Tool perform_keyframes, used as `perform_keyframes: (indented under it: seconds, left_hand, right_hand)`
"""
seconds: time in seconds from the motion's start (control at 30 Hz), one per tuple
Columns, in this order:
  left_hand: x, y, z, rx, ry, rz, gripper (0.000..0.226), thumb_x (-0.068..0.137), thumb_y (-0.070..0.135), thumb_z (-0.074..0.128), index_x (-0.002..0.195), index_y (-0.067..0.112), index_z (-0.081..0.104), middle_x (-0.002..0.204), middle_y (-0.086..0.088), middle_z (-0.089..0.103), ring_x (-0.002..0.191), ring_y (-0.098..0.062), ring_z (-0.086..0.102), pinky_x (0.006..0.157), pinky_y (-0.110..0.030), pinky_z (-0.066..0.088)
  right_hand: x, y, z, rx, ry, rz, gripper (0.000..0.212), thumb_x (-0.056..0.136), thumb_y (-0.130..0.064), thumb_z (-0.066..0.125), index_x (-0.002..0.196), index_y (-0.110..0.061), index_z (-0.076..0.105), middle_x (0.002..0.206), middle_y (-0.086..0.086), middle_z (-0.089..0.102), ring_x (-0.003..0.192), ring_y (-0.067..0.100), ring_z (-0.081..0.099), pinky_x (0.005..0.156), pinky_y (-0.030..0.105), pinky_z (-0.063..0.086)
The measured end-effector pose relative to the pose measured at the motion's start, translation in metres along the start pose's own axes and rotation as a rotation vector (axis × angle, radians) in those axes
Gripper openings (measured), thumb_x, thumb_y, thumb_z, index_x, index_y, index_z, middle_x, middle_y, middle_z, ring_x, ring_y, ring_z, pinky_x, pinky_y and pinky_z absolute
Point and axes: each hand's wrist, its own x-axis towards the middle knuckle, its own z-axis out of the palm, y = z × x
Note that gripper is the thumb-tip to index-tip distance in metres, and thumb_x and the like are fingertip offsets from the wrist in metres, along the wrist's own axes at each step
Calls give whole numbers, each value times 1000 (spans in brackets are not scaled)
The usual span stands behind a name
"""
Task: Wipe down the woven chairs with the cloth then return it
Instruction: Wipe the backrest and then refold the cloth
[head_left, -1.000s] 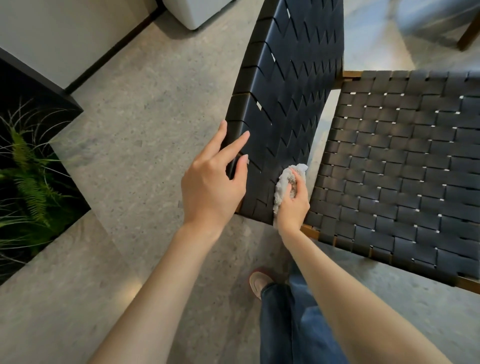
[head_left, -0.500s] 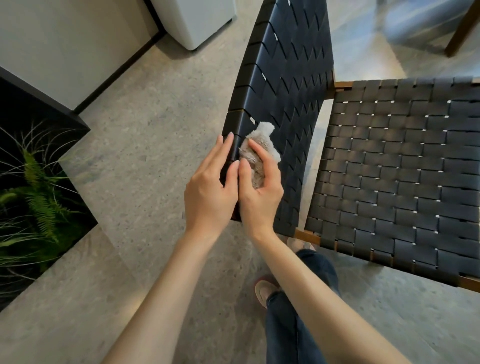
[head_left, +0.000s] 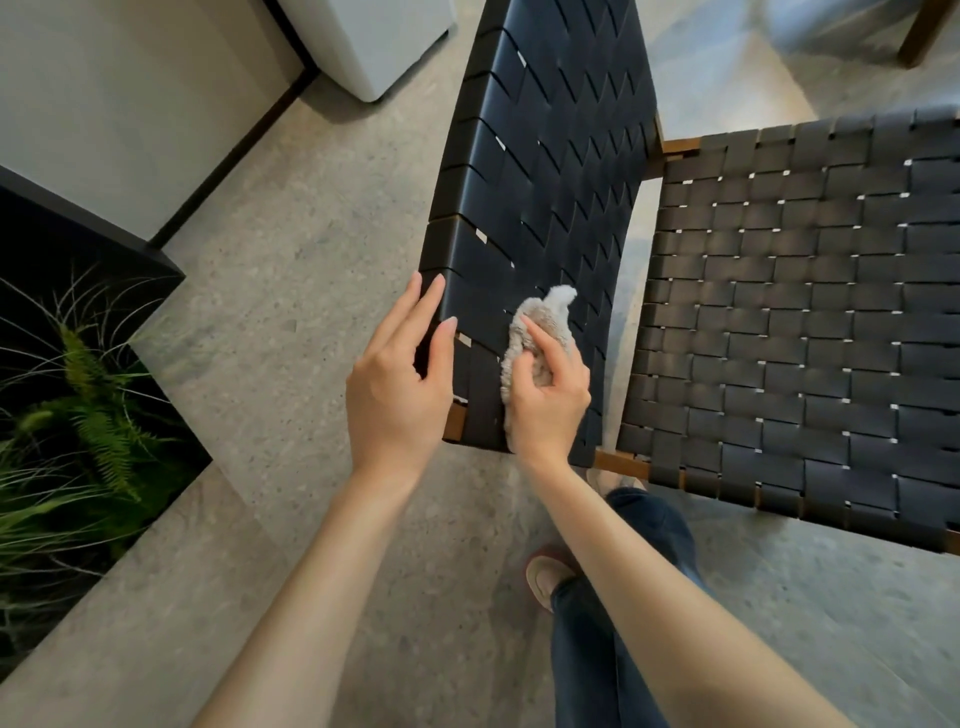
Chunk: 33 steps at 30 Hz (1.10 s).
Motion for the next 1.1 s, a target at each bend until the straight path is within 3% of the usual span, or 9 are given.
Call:
perform_keyframes:
  seconds: [0.1,0.17,0.3,0.4,0.47,0.57,0.7,0.87,1.1]
  left_hand:
    - [0,1,0,76,19,17,37,97,25,51,134,26,52,144,6,45,129,-4,43,97,-6,33]
    - [-1,3,1,144,19,33,38,97,24,50,135,26,51,144,5,46,129,-8,46,97,-12,32]
    - [-1,8,0,242,-11,53,40,99,23,47,139,25,48,145,3,44,126,-13,49,87,-18,34]
    - [-1,10,-2,269,-71,61,43,100,24,42,143,24,42,149,1,38,126,-14,48,83,-18,37]
    - [1,11,-4,253,-111,64,44,101,25,39,144,24,38,150,2,35,129,-11,43,85,-14,34]
    - [6,14,-6,248,-128,53,43,101,25,38,145,26,37,148,2,34,131,-10,39,86,-11,32]
    - [17,17,-5,360,-188,114,49,100,25,41,148,29,30,155,1,21,138,-15,29,90,-21,33]
    - [39,21,1,475,-260,173,53,100,26,40,150,27,22,159,3,8,143,-16,16,109,-33,28]
    - [41,18,10,491,-317,206,50,101,28,37,150,23,26,159,3,-3,146,-14,6,112,-32,26]
  right_hand:
    - [13,27,-11,-67,3,99,34,94,-14,54,124,-28,62,123,-9,53,118,16,47,103,29,40]
    - [20,32,-11,-90,9,143,33,95,-14,54,124,-28,61,125,-7,52,118,17,47,105,38,42]
    - [17,17,-6,4,26,199,30,95,-16,54,120,-32,59,128,2,53,116,17,49,102,35,45]
    - [2,-19,4,92,-18,70,31,94,-17,55,116,-39,59,124,-6,59,114,16,51,96,26,43]
    - [-6,-44,12,108,-21,-60,29,92,-18,58,116,-34,63,118,-9,63,108,17,53,92,24,43]
    - [-13,-62,16,47,-28,-164,27,90,-21,61,117,-27,66,113,-4,64,103,22,50,88,27,42]
    - [-8,-41,7,-44,4,-205,29,88,-15,65,114,-24,70,110,5,63,99,27,46,80,29,45]
    - [10,12,-5,-114,63,-27,29,90,-15,63,116,-27,69,115,-2,58,103,21,43,85,31,46]
    - [41,93,-32,-257,50,191,29,94,-16,55,121,-23,65,132,6,54,115,27,43,94,28,35]
